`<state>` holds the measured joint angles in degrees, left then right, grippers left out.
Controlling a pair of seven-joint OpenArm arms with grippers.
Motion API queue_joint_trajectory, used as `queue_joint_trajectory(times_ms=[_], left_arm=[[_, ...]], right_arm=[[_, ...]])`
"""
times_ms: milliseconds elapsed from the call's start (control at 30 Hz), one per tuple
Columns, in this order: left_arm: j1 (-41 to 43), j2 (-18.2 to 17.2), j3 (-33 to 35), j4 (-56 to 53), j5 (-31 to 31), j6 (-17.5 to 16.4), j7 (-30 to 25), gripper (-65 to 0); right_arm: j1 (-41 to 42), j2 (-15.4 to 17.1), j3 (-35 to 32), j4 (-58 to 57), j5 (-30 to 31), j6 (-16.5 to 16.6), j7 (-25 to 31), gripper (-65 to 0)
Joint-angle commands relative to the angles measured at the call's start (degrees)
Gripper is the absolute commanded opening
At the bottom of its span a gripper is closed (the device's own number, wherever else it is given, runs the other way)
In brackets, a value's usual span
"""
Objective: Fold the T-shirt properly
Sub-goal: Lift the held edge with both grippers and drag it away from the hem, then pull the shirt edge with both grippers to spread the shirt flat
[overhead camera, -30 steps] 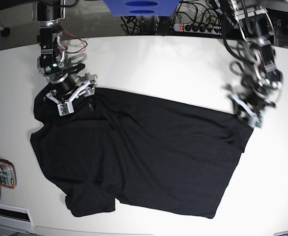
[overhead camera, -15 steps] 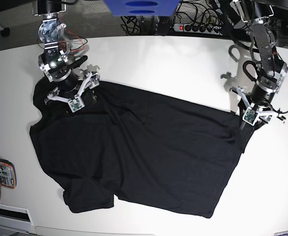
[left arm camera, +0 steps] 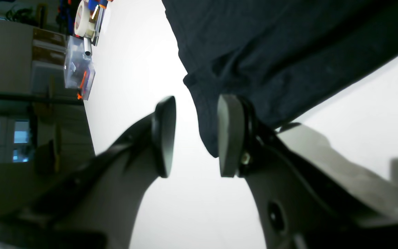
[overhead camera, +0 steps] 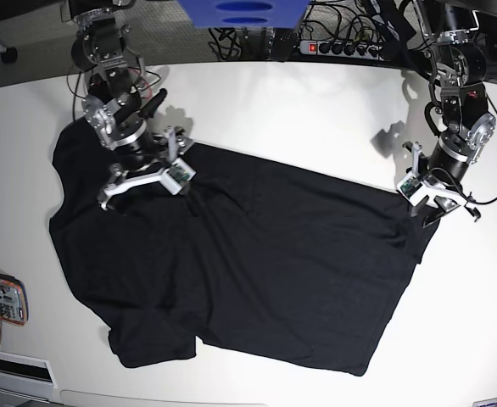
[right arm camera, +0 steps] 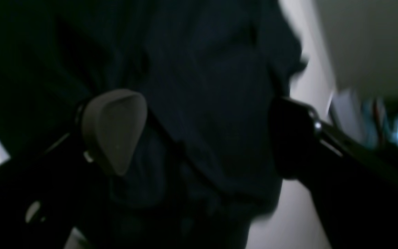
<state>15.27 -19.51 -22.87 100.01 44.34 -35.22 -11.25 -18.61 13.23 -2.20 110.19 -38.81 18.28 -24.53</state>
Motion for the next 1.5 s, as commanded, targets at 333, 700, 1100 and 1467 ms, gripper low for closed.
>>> queue_joint_trajectory(times_ms=[333,700,1100,1467], left_arm=[[-2.04,-4.98,6.65,-11.52,6.17,1.07,-0.75,-45.8],[-2.65,-10.34,9.29,-15.39,6.34,5.20,-0.84,-45.7],[-9.51,-12.98,16.15,-21.28,14.43,5.20,-0.75,-45.7],[-12.76,-12.80,21.86,-25.85,17.33,5.20,-0.40,-46.2]], right_arm=[[-11.06,0.52,-0.13,0.71,-9.68,-0.92,-0.65,-8.6],[-11.15,0.61,0.04,0.62,-9.68,-0.92,-0.74,-8.6],[-11.15,0.61,0.04,0.71,-9.68,-0.92,-0.74,-8.6],[-13.08,0.61,-0.22,0.71,-9.68,-0.92,-5.22,-8.6]])
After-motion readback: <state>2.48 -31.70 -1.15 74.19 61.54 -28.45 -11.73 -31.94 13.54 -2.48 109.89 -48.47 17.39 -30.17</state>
